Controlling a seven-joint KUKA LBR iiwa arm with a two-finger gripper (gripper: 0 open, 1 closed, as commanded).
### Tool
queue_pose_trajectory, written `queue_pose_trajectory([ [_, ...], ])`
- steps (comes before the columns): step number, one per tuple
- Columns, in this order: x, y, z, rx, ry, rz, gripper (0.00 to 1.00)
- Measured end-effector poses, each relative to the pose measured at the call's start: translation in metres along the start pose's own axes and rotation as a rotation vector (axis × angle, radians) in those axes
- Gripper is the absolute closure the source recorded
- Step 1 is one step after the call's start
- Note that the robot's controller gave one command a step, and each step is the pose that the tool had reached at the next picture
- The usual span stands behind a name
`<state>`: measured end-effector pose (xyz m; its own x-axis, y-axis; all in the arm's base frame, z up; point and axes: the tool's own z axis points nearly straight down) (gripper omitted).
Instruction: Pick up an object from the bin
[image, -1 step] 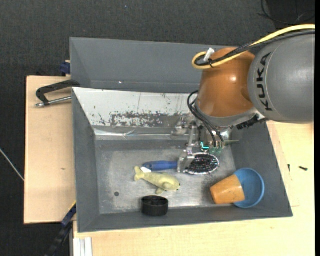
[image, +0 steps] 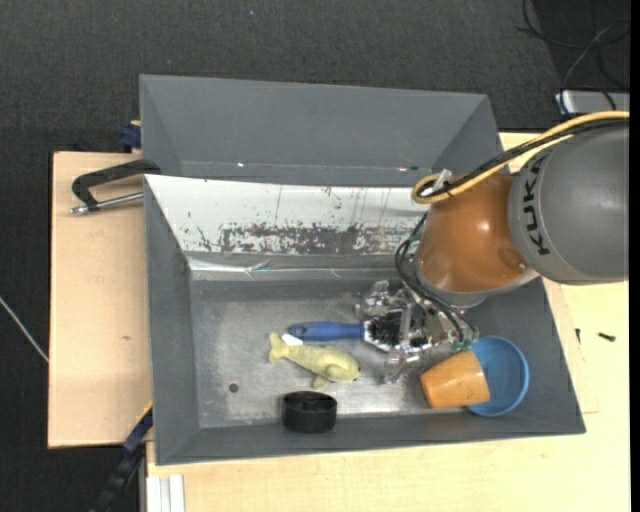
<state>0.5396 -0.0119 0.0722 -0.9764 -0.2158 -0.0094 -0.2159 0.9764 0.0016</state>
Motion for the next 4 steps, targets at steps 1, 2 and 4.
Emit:
queue_pose_trajectory([
  [1,-0.0018,0.0009,-0.0019,0.001,0.003,0.0,0.0],
  [2,-0.003,0.0016,-0.003,0.001,0.005,0.001,0.0],
  [4,-0.0057,0.0026,-0.0046,0.001,0.003,0.003,0.0],
])
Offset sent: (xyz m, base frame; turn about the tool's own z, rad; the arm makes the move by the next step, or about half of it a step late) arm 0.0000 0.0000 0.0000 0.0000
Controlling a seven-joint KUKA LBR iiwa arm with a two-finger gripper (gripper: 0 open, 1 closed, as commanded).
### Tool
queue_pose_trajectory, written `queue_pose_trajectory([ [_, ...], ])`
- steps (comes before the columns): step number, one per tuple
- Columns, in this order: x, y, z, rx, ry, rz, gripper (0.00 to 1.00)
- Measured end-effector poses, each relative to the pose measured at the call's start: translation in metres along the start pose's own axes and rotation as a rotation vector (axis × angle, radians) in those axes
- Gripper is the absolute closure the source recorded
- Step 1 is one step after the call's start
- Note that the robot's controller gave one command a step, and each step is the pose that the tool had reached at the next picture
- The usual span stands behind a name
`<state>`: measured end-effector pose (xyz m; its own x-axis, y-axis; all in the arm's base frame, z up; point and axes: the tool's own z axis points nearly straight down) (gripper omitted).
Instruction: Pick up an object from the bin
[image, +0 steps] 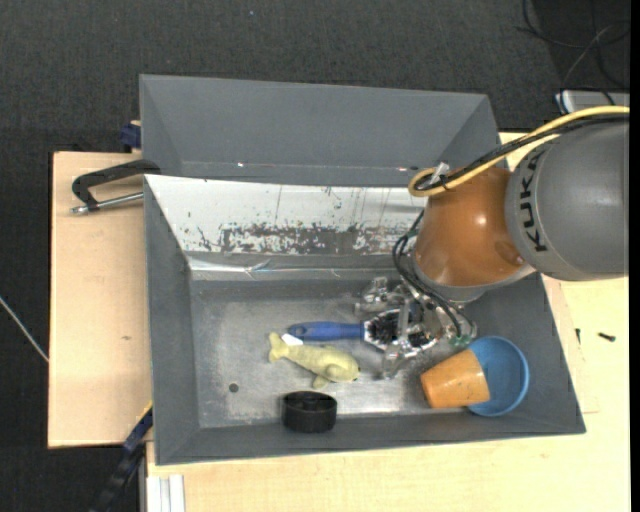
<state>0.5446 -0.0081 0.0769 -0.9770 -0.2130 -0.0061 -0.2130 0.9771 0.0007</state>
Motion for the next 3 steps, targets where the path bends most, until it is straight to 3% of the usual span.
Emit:
queue_pose_trajectory([
  [1,-0.001,0.0,-0.001,0.0,-0.002,0.001,1.0],
  [2,-0.003,0.001,-0.04,0.001,-0.002,0.002,1.0],
  [3,-0.006,0.001,-0.11,0.003,-0.006,0.002,1.0],
])
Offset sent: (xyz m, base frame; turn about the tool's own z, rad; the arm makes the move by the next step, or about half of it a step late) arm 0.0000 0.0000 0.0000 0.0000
